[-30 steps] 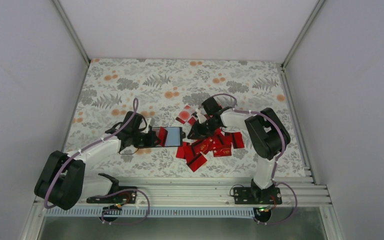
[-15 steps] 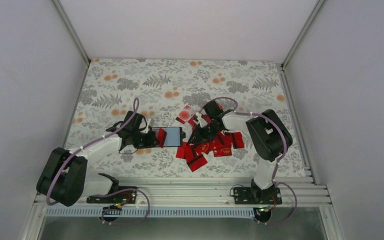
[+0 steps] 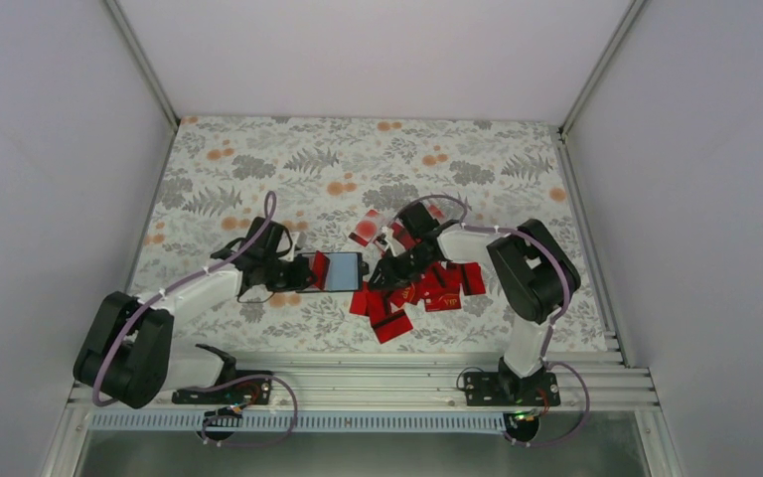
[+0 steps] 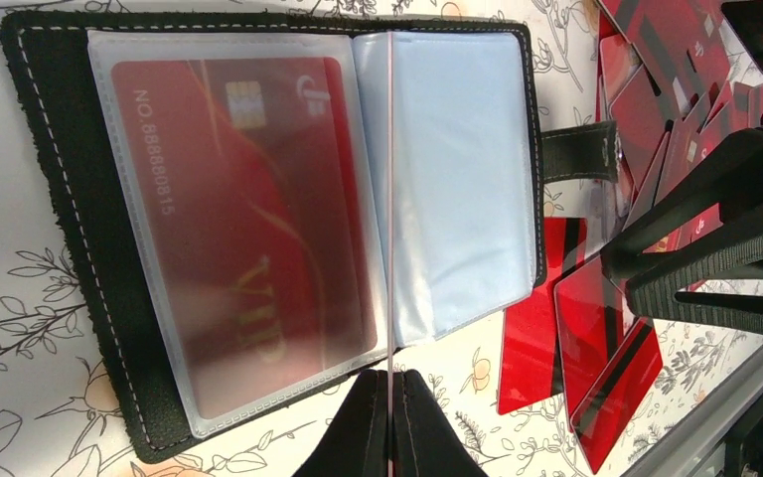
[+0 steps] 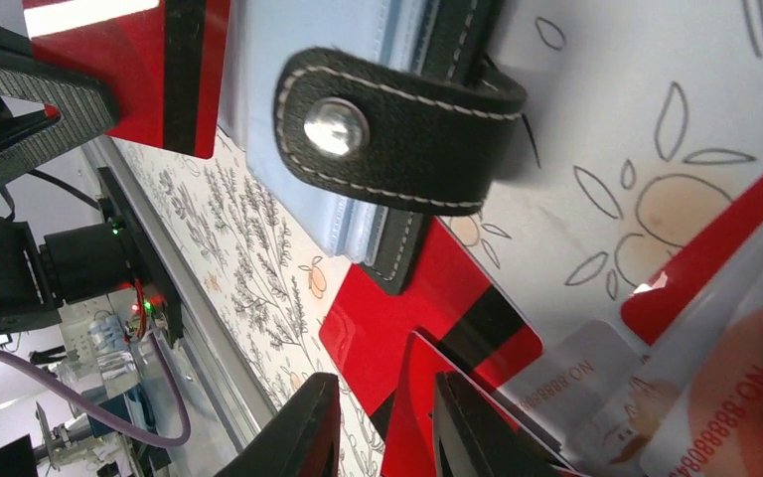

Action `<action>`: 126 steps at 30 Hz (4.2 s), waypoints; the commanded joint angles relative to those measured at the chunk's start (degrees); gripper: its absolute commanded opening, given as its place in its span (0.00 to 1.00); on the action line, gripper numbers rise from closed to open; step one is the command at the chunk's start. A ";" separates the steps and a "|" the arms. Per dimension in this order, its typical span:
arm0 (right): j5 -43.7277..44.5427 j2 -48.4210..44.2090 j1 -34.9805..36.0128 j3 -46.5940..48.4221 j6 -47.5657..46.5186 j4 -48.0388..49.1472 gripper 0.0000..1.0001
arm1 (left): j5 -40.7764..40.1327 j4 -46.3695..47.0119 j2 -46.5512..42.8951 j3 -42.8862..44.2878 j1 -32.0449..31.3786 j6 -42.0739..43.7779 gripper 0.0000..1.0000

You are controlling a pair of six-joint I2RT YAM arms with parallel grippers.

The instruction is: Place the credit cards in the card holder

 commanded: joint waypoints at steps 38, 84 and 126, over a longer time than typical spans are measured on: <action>0.91 8.58 1.13 6.23 2.52 4.97 0.23 | 5.99 2.06 5.96 1.99 0.47 3.59 0.02; 3.17 10.60 1.10 7.46 0.58 1.59 0.23 | 12.23 24.58 10.10 -7.68 1.34 -5.97 0.02; 3.17 12.35 1.24 6.72 0.05 1.86 0.21 | 13.98 41.85 11.07 -15.91 2.64 -14.29 0.03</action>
